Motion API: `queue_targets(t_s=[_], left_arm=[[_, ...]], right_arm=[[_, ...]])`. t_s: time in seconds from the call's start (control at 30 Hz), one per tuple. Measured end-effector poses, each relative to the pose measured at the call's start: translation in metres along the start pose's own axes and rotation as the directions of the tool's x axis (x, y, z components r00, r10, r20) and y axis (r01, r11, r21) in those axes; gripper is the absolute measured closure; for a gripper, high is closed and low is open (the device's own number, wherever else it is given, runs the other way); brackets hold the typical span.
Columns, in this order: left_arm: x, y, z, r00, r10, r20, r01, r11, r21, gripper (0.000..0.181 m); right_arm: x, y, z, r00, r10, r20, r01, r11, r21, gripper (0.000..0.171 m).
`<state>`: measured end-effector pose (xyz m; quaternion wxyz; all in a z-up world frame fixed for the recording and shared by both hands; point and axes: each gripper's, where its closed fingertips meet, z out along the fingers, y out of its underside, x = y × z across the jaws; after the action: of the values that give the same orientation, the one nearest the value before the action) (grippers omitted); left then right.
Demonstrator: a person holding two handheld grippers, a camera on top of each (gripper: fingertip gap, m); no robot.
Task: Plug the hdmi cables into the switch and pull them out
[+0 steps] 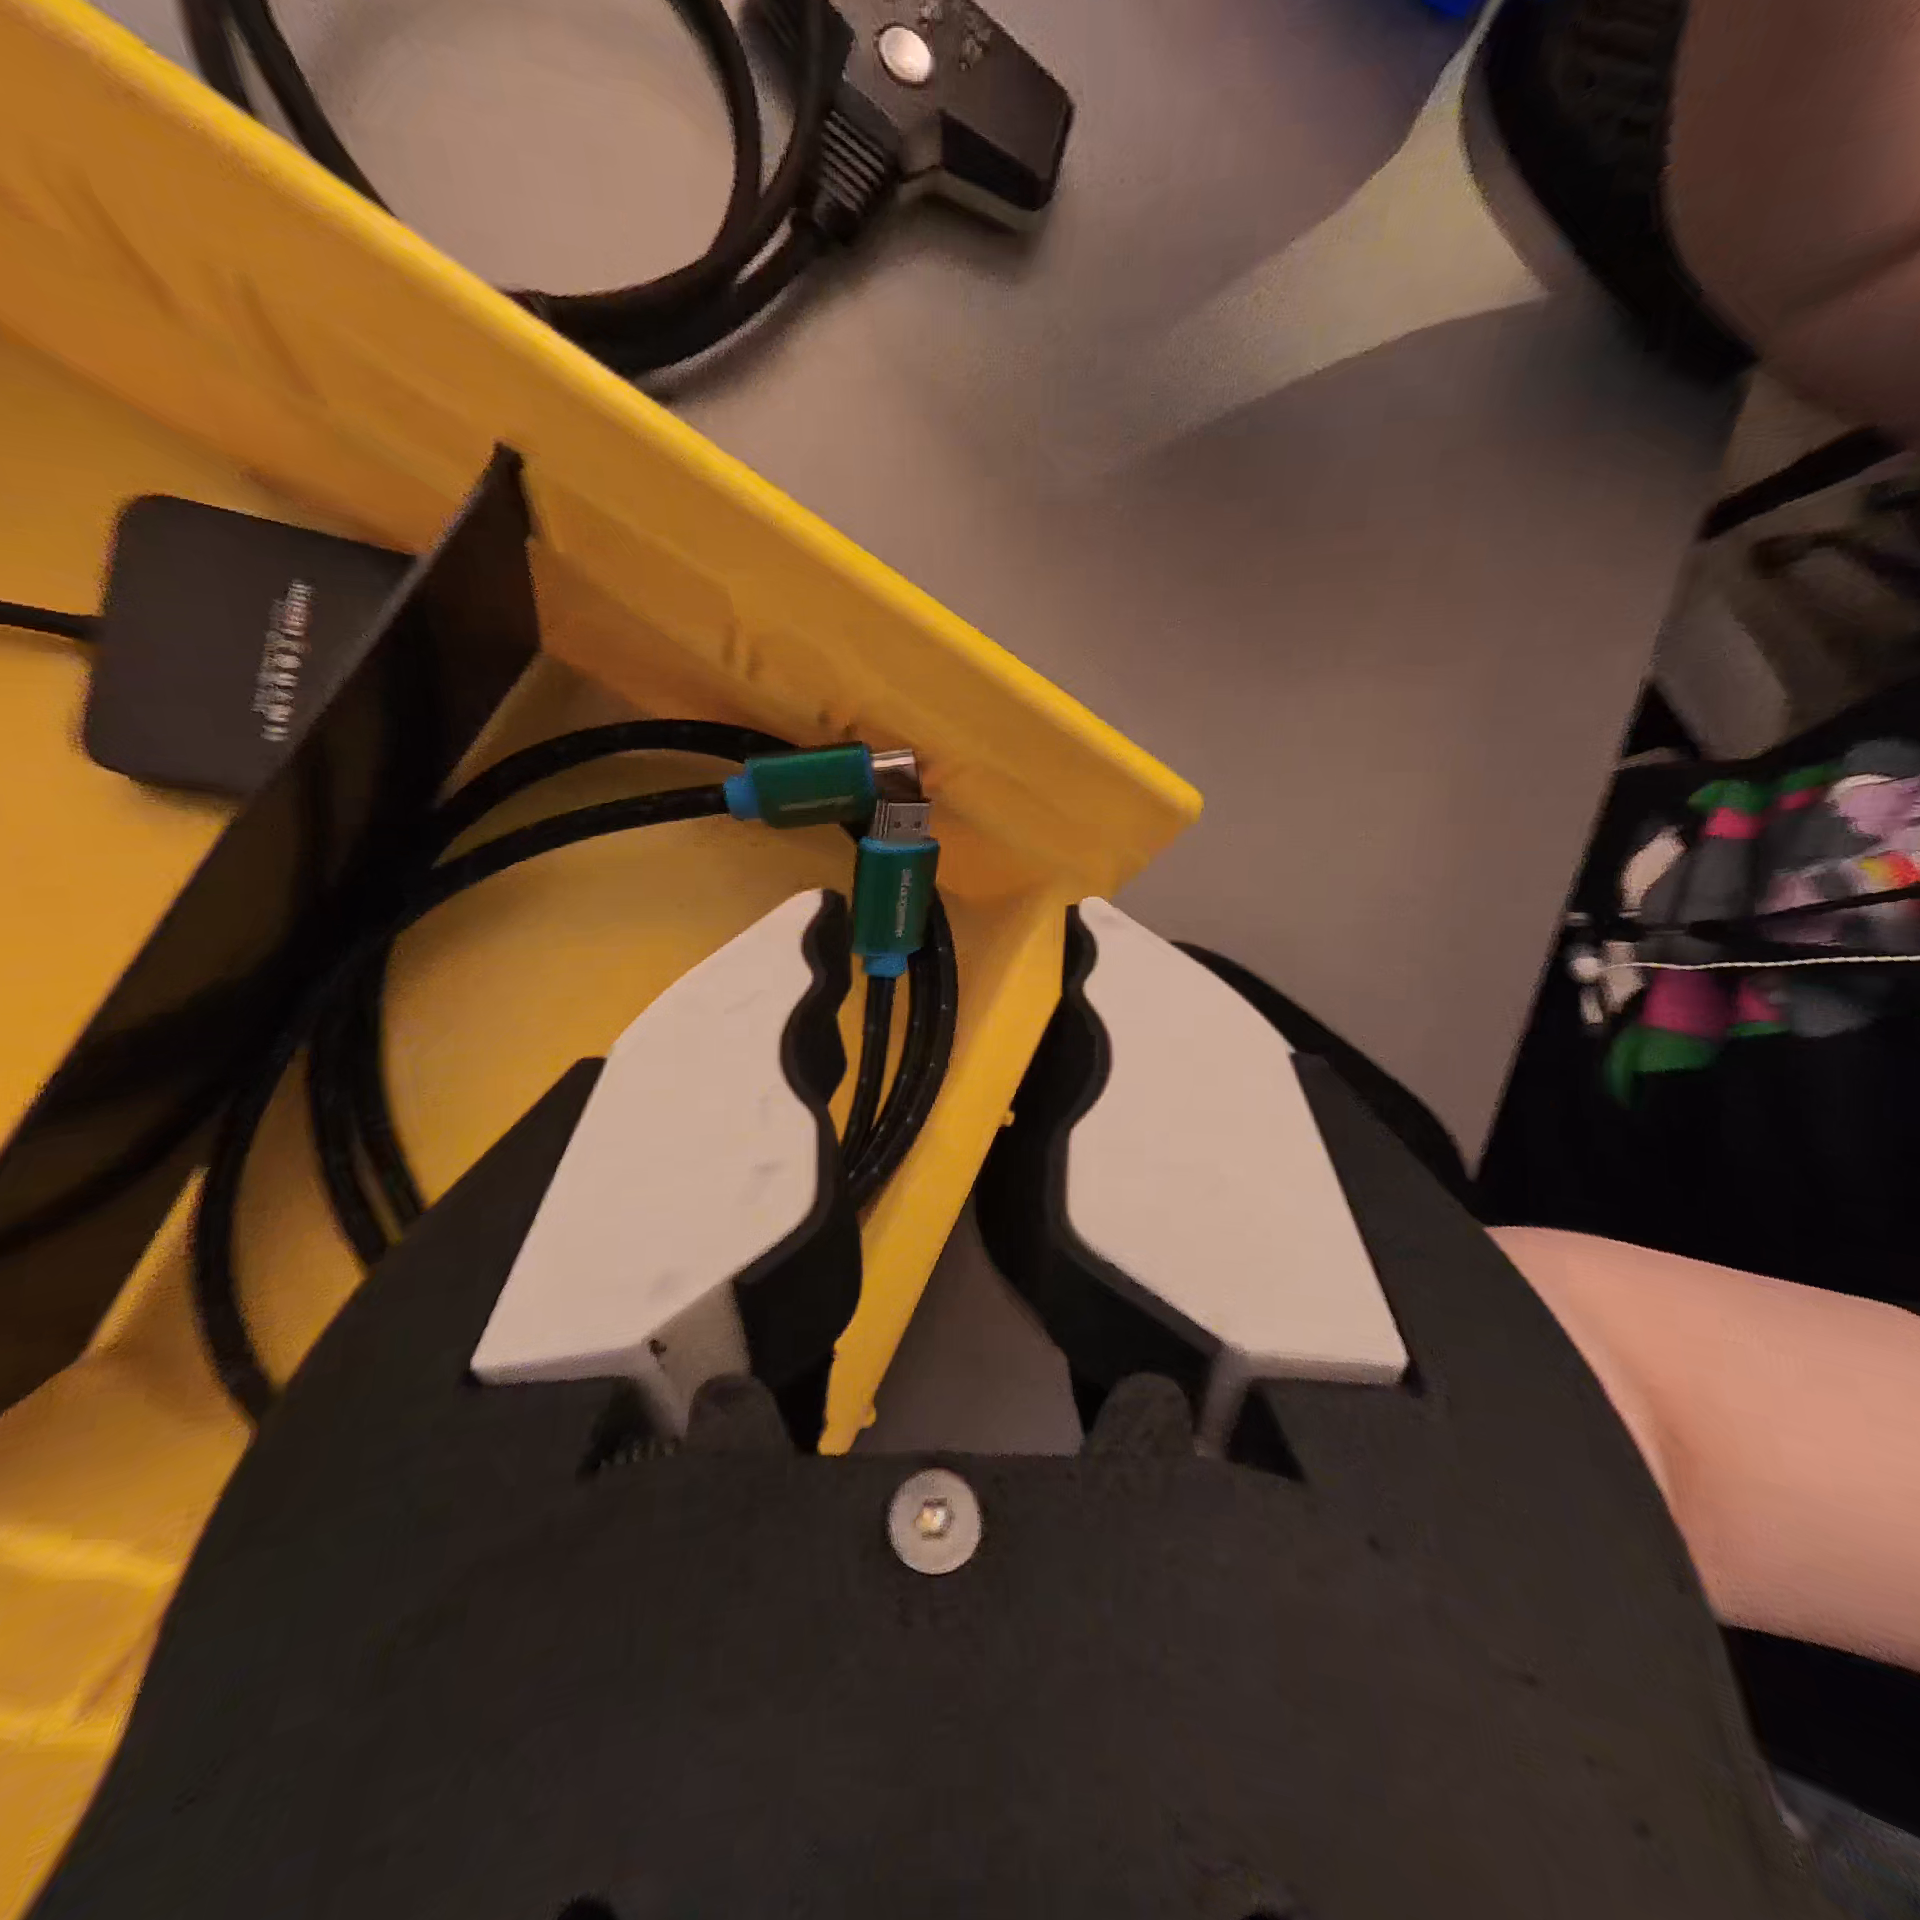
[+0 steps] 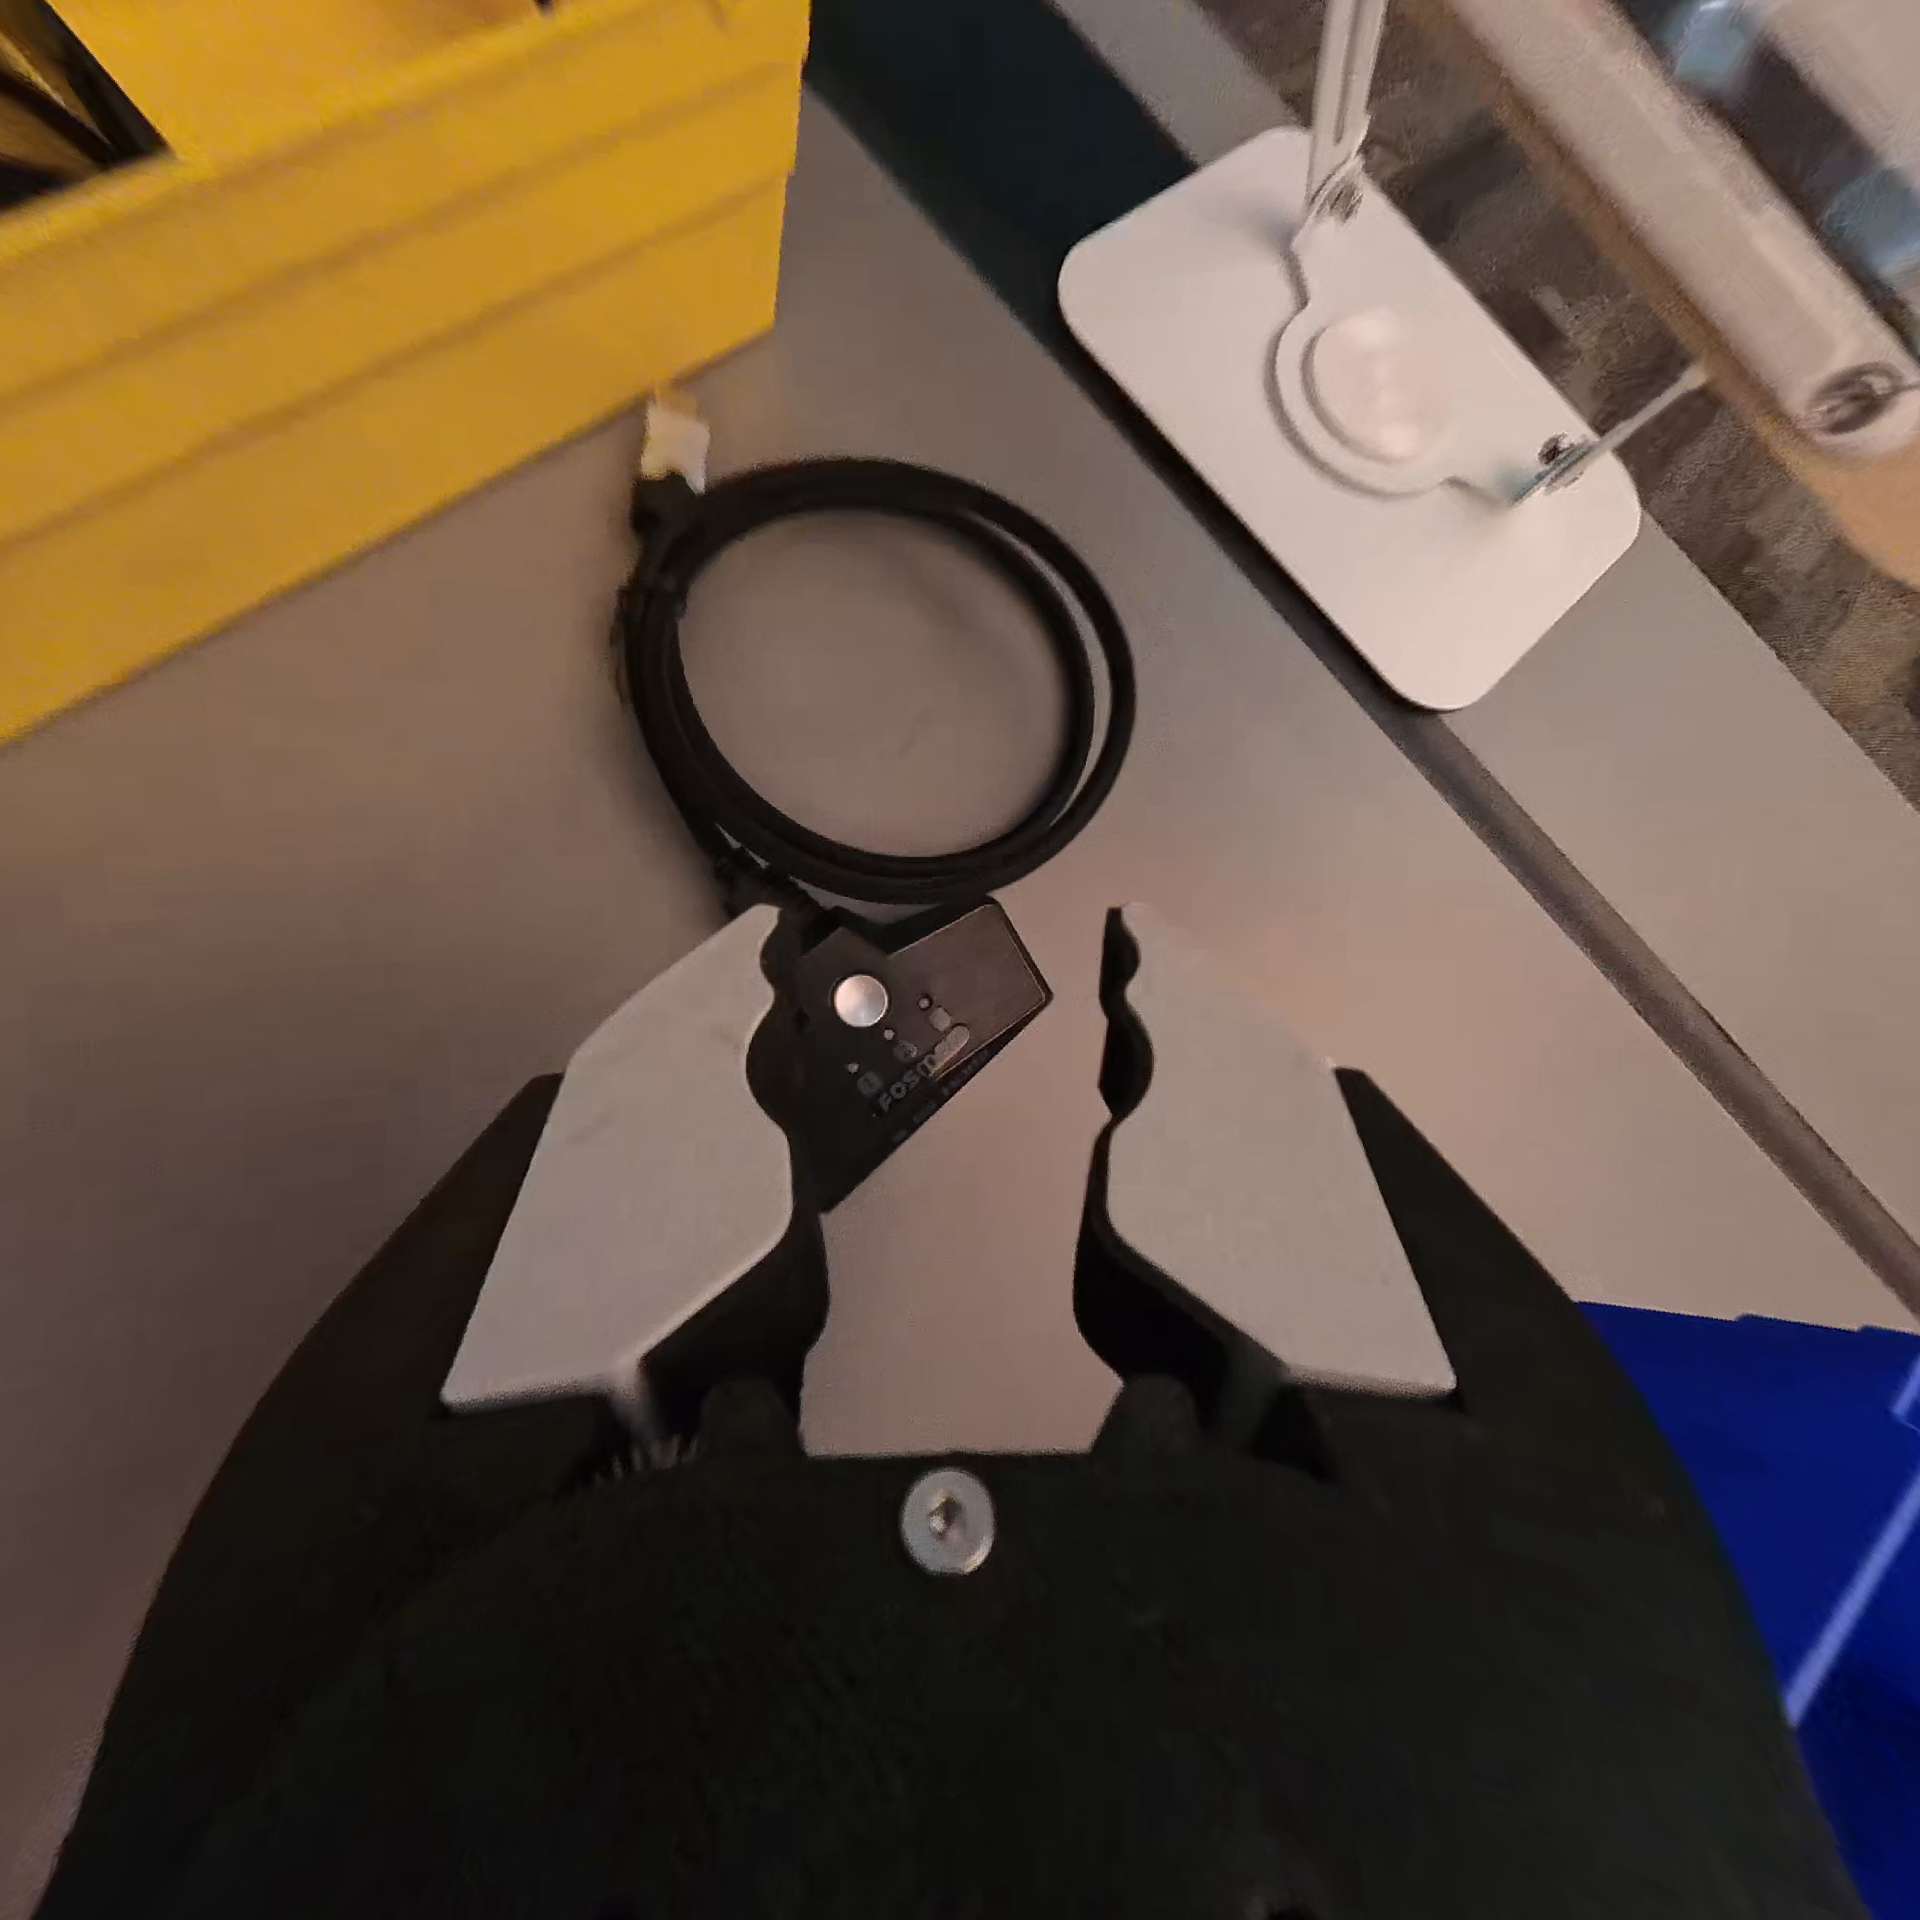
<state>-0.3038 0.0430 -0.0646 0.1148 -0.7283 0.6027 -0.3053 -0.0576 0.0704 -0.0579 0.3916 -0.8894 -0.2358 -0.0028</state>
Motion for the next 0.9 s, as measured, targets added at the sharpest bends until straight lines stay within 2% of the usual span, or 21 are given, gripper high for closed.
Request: queue_targets(t_s=[0.1,0.23,0.37,0.43,0.5,0.57,0.73,0.9], left_arm=[[-0.004,0.003,0.011,0.995,-0.05,-0.09,0.049,0.999,-0.007,0.141],[-0.016,0.021,0.028,0.994,-0.097,-0.054,0.089,0.987,-0.131,0.134],[-0.019,0.026,0.041,0.99,-0.123,-0.076,0.108,0.978,-0.18,0.13],[-0.02,0.033,0.048,0.986,-0.143,-0.087,0.119,0.965,-0.236,0.139],[-0.011,0.034,0.05,0.969,-0.181,-0.167,0.132,0.955,-0.266,0.161],[-0.009,0.033,0.048,0.958,-0.217,-0.19,0.16,0.948,-0.276,0.161],[-0.005,0.023,0.033,0.971,-0.158,-0.179,0.12,0.971,-0.205,0.162],[-0.01,0.001,0.001,0.992,-0.107,-0.061,0.105,0.994,-0.044,0.161]], right_arm=[[0.005,-0.01,-0.021,0.994,0.077,0.073,-0.082,0.995,0.06,0.114],[0.007,-0.015,-0.033,0.982,0.126,0.142,-0.139,0.986,0.09,0.115],[0.009,-0.008,-0.03,0.983,0.121,0.138,-0.13,0.99,0.061,0.114],[0.007,-0.006,-0.027,0.982,0.115,0.147,-0.123,0.991,0.048,0.114],[0.003,-0.004,-0.024,0.982,0.104,0.157,-0.111,0.993,0.035,0.114],[0.0,-0.002,-0.022,0.984,0.084,0.157,-0.089,0.996,0.024,0.114],[0.0,-0.002,-0.022,0.987,0.059,0.147,-0.062,0.998,0.021,0.115],[0.004,-0.002,-0.025,0.987,0.066,0.143,-0.071,0.997,0.033,0.115]])
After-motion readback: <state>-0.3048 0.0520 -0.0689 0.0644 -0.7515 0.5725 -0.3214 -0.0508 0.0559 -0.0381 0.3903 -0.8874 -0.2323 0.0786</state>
